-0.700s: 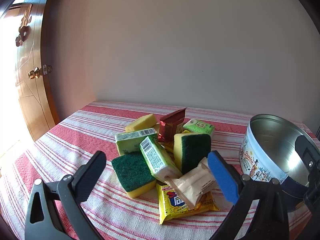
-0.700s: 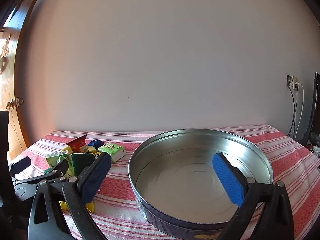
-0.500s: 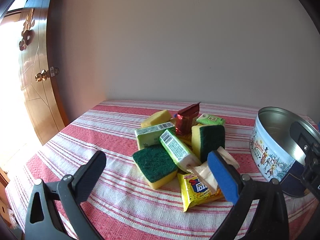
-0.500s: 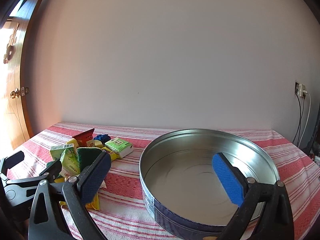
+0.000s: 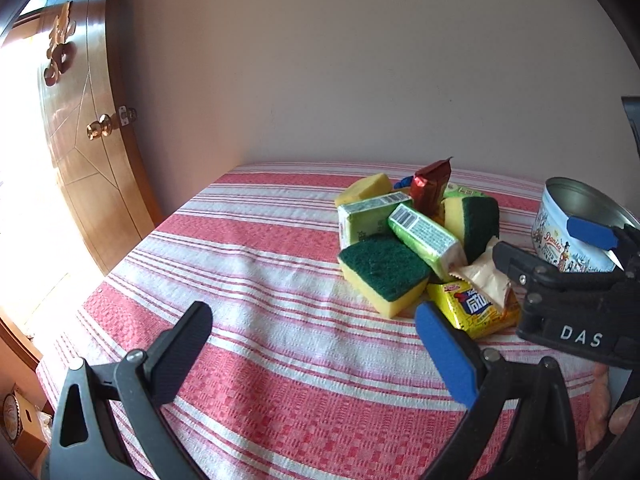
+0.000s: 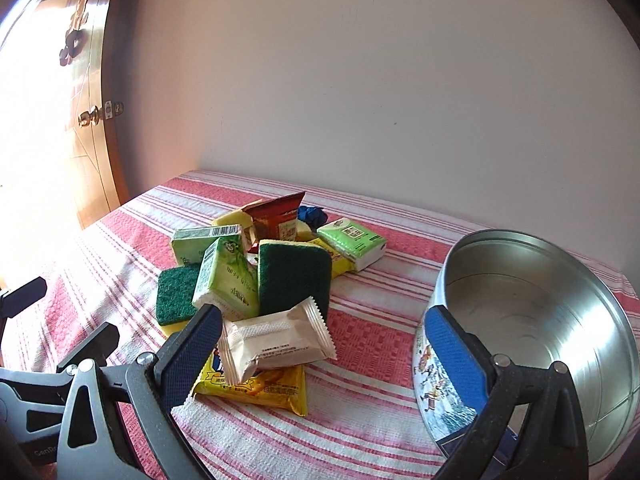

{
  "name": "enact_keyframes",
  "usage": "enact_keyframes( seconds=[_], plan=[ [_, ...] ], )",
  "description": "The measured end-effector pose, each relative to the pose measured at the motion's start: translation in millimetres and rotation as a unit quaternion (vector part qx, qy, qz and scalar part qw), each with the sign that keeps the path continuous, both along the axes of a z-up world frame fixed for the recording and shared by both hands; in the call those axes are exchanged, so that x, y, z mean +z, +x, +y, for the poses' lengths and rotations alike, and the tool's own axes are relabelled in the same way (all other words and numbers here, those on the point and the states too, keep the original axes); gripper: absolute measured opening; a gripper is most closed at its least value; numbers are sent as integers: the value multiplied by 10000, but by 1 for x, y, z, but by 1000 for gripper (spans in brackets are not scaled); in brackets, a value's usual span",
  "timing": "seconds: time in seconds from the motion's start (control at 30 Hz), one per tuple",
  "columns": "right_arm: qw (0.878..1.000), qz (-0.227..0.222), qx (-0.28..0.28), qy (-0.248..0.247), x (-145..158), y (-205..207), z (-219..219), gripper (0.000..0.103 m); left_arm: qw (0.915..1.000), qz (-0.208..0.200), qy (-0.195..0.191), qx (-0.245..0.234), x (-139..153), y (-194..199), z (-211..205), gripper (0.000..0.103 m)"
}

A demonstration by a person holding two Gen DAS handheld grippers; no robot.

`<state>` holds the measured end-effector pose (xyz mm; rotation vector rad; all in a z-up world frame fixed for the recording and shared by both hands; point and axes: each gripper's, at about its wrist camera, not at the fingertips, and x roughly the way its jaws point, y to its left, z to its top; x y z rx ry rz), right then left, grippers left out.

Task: Organize objects
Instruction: 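Grasp the beige pastry packet with the right tool while the left tool grasps the yellow cracker packet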

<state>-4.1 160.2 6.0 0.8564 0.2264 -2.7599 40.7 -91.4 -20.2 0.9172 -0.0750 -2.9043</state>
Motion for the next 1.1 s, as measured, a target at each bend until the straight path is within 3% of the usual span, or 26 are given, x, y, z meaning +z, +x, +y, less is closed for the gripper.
enact_keyframes(
  seconds=[0.13, 0.37, 0.5, 0.63, 0.73, 0.8, 0.9, 1.0, 1.1],
  plan=[
    [9981, -571, 116, 180, -17, -26, -9, 103, 9998, -149, 109, -26, -3, -6, -2, 103],
    [9963, -578, 386, 513, -21, -30, -21, 102, 9995, -288, 102, 30, -5, -14, 2, 103],
    [9930, -834, 709, 452, -26, -30, -30, 99, 9994, -324, 94, 85, -6, -14, 3, 102],
    [9905, -1041, 901, 41, -26, -34, -21, 78, 9990, -413, 132, 90, -7, -15, 4, 102],
    [9910, -964, 932, 2, -22, -29, -18, 71, 9986, -485, 203, 14, -8, -16, 7, 102],
    [9915, -880, 961, -33, -17, -25, -16, 57, 9985, -514, 207, -28, -9, -16, 9, 102],
    [9897, -973, 999, -329, -13, -24, -8, 57, 9978, -585, 273, -114, -10, -18, 15, 102],
    [9886, -1099, 981, -325, -17, -30, -5, 57, 9974, -623, 315, -163, -10, -19, 21, 102],
    [9870, -1236, 948, -400, -23, -34, -1, 64, 9977, -606, 237, -169, -9, -19, 24, 102]
  ],
)
